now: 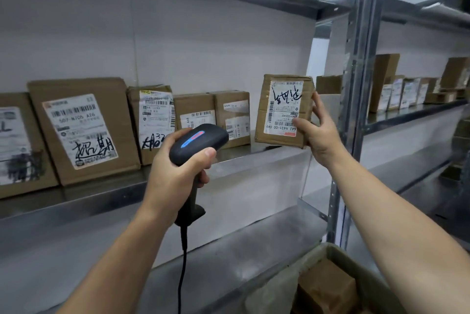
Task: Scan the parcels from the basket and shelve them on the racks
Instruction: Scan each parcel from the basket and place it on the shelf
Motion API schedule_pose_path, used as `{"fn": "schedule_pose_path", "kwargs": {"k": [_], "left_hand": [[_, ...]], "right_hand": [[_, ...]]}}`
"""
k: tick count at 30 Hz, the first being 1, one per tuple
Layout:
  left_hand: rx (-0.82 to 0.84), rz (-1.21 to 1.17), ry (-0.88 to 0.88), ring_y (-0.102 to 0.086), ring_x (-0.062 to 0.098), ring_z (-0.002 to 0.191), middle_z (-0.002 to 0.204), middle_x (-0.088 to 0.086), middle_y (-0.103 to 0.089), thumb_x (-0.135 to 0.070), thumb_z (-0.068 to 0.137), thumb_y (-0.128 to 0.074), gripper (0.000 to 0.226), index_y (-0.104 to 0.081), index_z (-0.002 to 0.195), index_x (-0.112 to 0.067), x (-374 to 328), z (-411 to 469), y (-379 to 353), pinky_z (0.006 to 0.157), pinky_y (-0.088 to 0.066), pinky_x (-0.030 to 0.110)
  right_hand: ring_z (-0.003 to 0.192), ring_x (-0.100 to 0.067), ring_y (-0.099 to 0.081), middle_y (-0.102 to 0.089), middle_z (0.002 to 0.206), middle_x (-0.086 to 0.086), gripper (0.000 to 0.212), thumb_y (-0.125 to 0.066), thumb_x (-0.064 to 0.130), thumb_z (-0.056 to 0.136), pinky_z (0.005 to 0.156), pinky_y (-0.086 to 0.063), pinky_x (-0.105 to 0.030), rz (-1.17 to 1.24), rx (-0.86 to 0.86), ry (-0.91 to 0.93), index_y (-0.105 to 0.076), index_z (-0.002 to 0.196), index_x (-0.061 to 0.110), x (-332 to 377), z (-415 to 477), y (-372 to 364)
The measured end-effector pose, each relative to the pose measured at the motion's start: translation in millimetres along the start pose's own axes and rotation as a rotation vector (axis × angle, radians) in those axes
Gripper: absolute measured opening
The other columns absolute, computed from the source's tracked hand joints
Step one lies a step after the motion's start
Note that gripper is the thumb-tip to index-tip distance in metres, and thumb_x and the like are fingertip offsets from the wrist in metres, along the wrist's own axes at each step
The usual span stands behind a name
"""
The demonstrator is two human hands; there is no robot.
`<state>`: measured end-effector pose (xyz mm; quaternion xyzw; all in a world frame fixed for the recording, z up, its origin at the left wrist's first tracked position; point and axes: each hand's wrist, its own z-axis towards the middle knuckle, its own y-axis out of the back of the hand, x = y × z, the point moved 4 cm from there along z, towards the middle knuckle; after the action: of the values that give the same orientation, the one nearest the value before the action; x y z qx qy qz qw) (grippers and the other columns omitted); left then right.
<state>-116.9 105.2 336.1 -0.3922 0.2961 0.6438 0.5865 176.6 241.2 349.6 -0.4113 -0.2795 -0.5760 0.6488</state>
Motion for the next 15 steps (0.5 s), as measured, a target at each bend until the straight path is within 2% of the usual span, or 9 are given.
{"fn": "schedule_pose_path", "kwargs": {"k": [2, 4, 9, 11, 15], "left_hand": [[-0.026, 0.003, 0.000, -0.059, 0.025, 0.058, 0.073, 0.006, -0.068, -0.027, 0.073, -0.074, 0.059, -0.059, 0.130, -0.022, 2.3, 5.0, -2.3, 0.056, -0.052, 0.033], [-0.049, 0.007, 0.000, -0.057, 0.026, 0.058, 0.073, 0.007, -0.068, -0.026, 0.073, -0.075, 0.059, -0.059, 0.129, -0.021, 5.2, 9.9, -4.5, 0.056, -0.052, 0.034], [-0.071, 0.017, 0.000, -0.056, 0.027, 0.058, 0.072, 0.006, -0.067, -0.026, 0.073, -0.075, 0.058, -0.059, 0.128, -0.021, 13.1, 19.3, -16.9, 0.053, -0.052, 0.032], [-0.064, 0.020, 0.005, -0.057, 0.027, 0.058, 0.073, 0.006, -0.067, -0.026, 0.073, -0.075, 0.059, -0.058, 0.129, -0.021, 16.5, 21.1, -23.9, 0.054, -0.052, 0.031], [-0.045, 0.059, 0.008, -0.058, 0.027, 0.059, 0.074, 0.005, -0.069, -0.027, 0.073, -0.075, 0.063, -0.057, 0.132, -0.020, 23.8, 26.2, -32.3, 0.056, -0.052, 0.032]], "right_hand": [[0.110, -0.024, -0.070, -0.069, 0.113, 0.014, 0.084, -0.069, 0.002, 0.091, 0.091, -0.058, -0.054, -0.030, 0.014, -0.001, -0.031, 0.156, 0.038, -8.7, 14.2, 0.9], [0.112, -0.022, -0.069, -0.068, 0.117, 0.014, 0.083, -0.068, 0.002, 0.092, 0.091, -0.059, -0.051, -0.061, 0.056, 0.007, -0.031, 0.156, 0.039, -15.8, 28.2, 1.7], [0.120, -0.012, -0.060, -0.053, 0.147, 0.004, 0.082, -0.063, 0.005, 0.096, 0.100, -0.055, -0.048, -0.250, 0.192, 0.000, -0.024, 0.157, 0.044, -31.8, 52.8, 2.2], [0.119, -0.015, -0.061, -0.056, 0.143, 0.005, 0.084, -0.066, 0.008, 0.094, 0.097, -0.057, -0.046, -0.286, 0.206, -0.005, -0.025, 0.156, 0.046, -37.1, 59.5, 1.0], [0.106, -0.012, -0.070, -0.068, 0.124, 0.008, 0.080, -0.071, 0.003, 0.090, 0.080, -0.061, -0.028, -0.308, 0.201, 0.037, -0.035, 0.152, 0.039, -44.0, 69.3, -4.2]]}}
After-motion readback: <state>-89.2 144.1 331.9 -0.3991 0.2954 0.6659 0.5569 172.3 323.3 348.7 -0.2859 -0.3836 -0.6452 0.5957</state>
